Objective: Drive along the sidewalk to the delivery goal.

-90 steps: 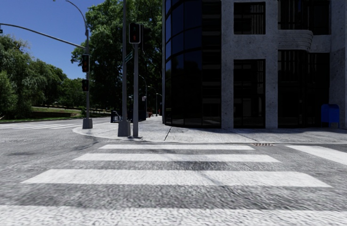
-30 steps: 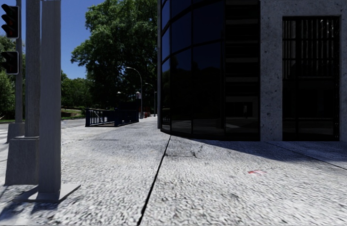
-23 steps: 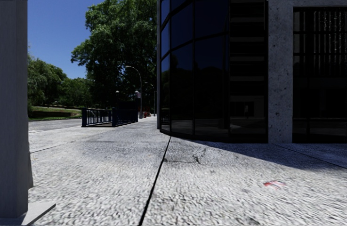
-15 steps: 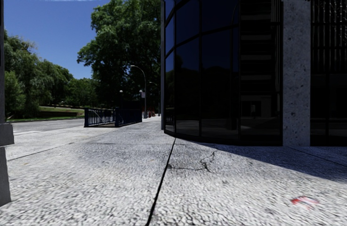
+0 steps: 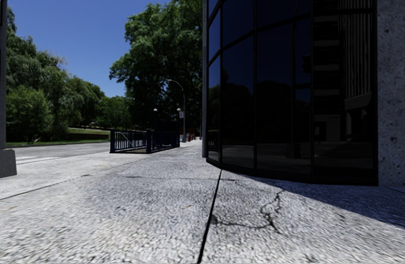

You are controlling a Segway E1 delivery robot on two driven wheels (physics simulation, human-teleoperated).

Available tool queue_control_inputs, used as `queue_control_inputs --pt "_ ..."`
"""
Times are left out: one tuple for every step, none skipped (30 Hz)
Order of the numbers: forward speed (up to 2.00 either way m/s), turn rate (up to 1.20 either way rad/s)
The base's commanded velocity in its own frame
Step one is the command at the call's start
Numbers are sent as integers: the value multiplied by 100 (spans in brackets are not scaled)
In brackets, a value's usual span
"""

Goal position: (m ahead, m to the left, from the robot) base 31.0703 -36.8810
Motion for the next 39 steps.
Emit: queue_control_inputs --pt "128 39" --pt "128 39" --pt "200 39" --pt "200 39" --pt "200 39" --pt "200 39" --pt "200 39" --pt "200 39" --pt "200 39" --pt "200 39" --pt "200 39" --pt "200 39" --pt "200 39" --pt "200 39" --pt "200 39" --pt "200 39" --pt "200 39" --pt "200 34" --pt "200 34" --pt "200 28" --pt "200 25" --pt "200 4" --pt "200 4" --pt "200 0" --pt "200 0" --pt "200 0" --pt "200 0" --pt "200 0" --pt "200 0" --pt "200 0" --pt "200 0" --pt "200 0" --pt "200 0" --pt "200 0" --pt "200 0" --pt "200 0" --pt "200 0" --pt "200 0" --pt "200 0"
